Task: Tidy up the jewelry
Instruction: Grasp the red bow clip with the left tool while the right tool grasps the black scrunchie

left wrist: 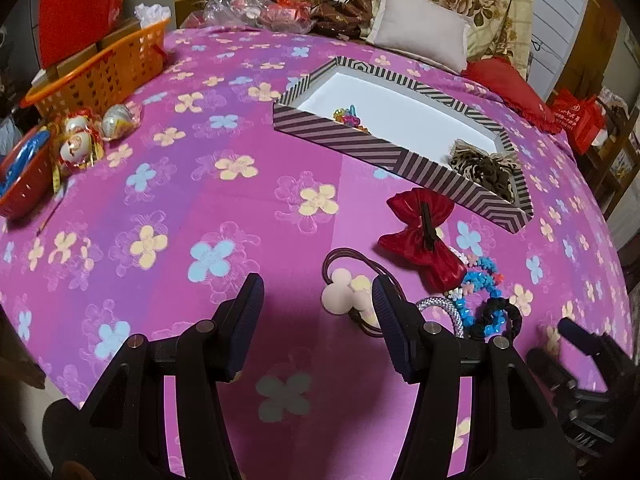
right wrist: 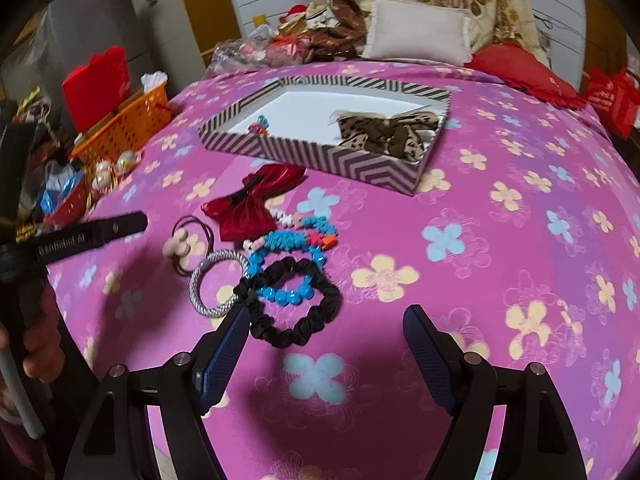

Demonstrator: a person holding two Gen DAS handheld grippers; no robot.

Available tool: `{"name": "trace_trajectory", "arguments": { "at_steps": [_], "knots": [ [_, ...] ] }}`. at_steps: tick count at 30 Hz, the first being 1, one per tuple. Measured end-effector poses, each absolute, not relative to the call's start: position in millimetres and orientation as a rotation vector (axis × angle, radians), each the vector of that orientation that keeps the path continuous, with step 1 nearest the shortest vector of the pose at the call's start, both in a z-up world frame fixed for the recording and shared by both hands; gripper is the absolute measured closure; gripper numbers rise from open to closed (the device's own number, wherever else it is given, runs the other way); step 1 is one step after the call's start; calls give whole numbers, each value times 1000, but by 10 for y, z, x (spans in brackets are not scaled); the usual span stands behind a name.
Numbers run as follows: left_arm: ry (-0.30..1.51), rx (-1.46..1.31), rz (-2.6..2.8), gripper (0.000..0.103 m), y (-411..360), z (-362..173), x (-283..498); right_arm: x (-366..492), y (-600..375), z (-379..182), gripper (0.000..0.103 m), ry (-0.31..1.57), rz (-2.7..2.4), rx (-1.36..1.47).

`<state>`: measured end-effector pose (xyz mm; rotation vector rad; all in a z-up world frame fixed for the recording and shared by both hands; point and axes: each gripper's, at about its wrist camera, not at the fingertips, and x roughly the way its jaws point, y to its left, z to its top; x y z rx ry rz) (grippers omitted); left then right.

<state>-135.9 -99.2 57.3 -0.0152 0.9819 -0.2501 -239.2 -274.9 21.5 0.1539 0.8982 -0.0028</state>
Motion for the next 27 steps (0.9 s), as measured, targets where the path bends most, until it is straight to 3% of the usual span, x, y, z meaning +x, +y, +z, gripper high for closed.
{"name": "trace_trajectory", "arguments": {
  "at_steps": [2,9,15,17,18,27],
  "knots": [
    [984,-18,-250,47,-992,564,-1347,-2373,-2741,175,48,900,-4,149],
    [994,-28,-258,47,-1022,562,-1270,-2271,-2815,39,57,916,0,180],
    [1001,-12,-306,46,-1238,621,-1133,-2186,-2869,-31,75,899,26,203],
    [1010,2,-329,40,-1336,622,-1078,-2177,-2864,-39,92,901,34,192],
    [1015,3,-341,37,-1388,622,-1045,-2177,-2860,-44,95,902,40,186],
    [1103,72,-372,36,-1865,399,-747,-2217,-2956,-43,97,900,42,199]
  ]
}}
